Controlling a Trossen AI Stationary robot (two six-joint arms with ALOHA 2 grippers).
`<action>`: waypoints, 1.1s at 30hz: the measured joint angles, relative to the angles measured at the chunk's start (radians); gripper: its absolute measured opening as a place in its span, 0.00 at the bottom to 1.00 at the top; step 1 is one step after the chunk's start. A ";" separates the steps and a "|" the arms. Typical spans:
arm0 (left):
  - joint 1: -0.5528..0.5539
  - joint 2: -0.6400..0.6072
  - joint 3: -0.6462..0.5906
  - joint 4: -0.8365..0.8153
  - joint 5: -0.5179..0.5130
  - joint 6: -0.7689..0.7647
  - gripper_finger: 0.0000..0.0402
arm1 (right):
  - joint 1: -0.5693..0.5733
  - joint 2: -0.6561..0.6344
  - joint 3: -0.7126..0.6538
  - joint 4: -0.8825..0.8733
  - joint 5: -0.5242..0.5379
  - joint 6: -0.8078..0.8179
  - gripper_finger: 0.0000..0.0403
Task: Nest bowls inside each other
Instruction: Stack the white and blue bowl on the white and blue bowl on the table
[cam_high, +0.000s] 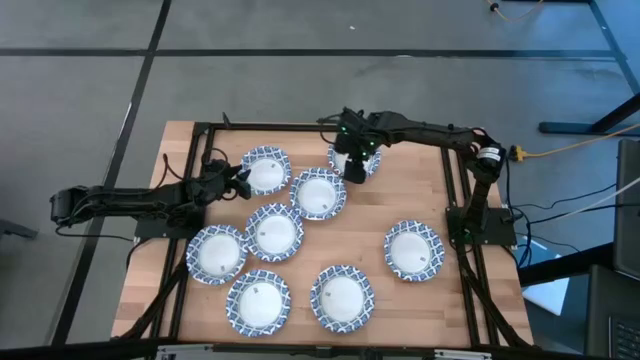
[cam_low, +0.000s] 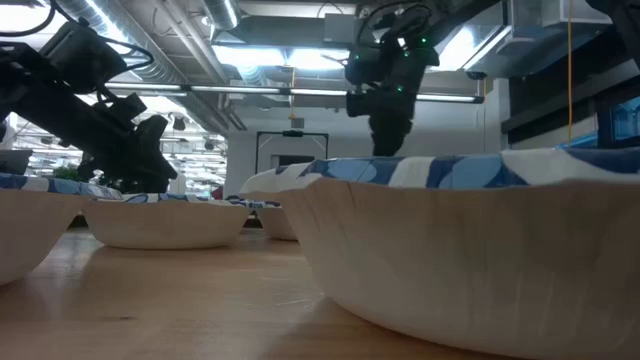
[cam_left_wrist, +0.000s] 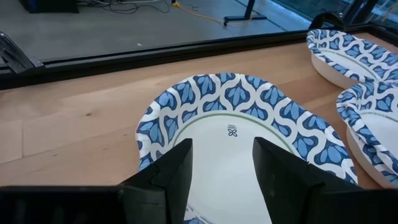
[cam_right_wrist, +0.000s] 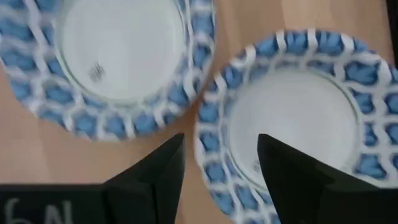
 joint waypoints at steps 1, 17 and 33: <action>0.000 0.000 0.000 -0.002 0.000 0.000 0.40 | -0.001 0.000 -0.003 -0.007 0.009 -0.028 0.50; 0.000 0.000 0.000 -0.005 -0.004 0.001 0.40 | 0.016 0.001 -0.249 0.104 0.124 -0.252 0.49; 0.000 0.000 0.000 -0.005 -0.008 0.001 0.40 | 0.028 0.001 -0.264 0.158 0.160 -0.220 0.03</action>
